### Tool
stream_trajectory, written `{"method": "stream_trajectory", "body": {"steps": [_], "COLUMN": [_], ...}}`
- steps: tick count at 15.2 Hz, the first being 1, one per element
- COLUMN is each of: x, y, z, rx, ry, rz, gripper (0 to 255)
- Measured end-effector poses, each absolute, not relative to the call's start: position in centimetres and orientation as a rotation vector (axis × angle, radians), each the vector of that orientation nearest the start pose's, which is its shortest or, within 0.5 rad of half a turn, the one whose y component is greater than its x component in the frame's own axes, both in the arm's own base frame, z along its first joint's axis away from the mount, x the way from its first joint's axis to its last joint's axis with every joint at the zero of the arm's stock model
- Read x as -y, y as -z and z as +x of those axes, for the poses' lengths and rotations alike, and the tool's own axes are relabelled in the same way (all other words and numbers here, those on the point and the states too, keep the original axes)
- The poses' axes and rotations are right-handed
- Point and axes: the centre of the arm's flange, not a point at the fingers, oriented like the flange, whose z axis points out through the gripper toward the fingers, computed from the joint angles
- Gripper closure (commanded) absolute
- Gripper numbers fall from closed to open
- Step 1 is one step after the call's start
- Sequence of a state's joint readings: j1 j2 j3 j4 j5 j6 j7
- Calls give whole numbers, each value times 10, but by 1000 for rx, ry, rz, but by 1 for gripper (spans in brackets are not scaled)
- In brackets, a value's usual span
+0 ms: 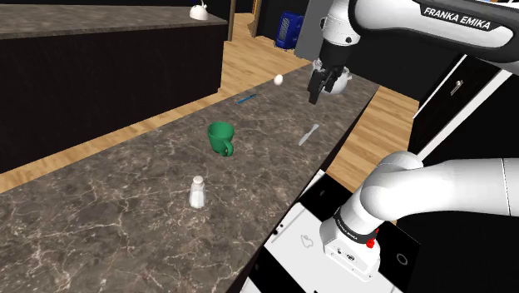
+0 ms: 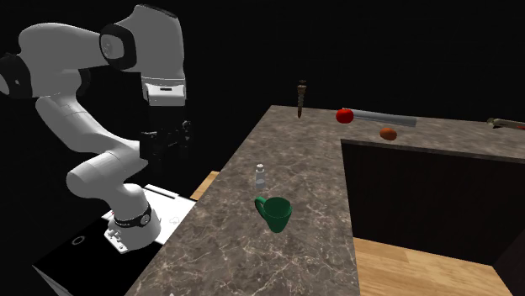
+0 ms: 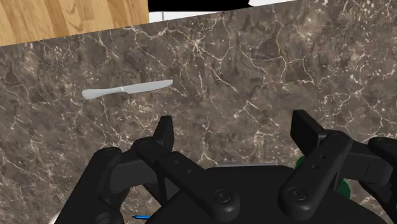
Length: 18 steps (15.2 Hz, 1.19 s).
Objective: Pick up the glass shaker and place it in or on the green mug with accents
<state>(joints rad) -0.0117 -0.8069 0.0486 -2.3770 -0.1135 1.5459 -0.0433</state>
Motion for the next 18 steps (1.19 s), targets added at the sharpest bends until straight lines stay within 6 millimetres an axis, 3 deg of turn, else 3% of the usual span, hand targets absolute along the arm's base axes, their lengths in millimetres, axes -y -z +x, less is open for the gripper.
{"method": "stream_trajectory", "body": {"steps": [2,6,18], "x": [-6,-41,-165], "y": [-583,-559,-475], "z": [299,312,352], "rx": [97,42,-147], "ry": [-48,-80,-186], "rz": [-3285,-3265,-3184], "gripper": [0,0,0]}}
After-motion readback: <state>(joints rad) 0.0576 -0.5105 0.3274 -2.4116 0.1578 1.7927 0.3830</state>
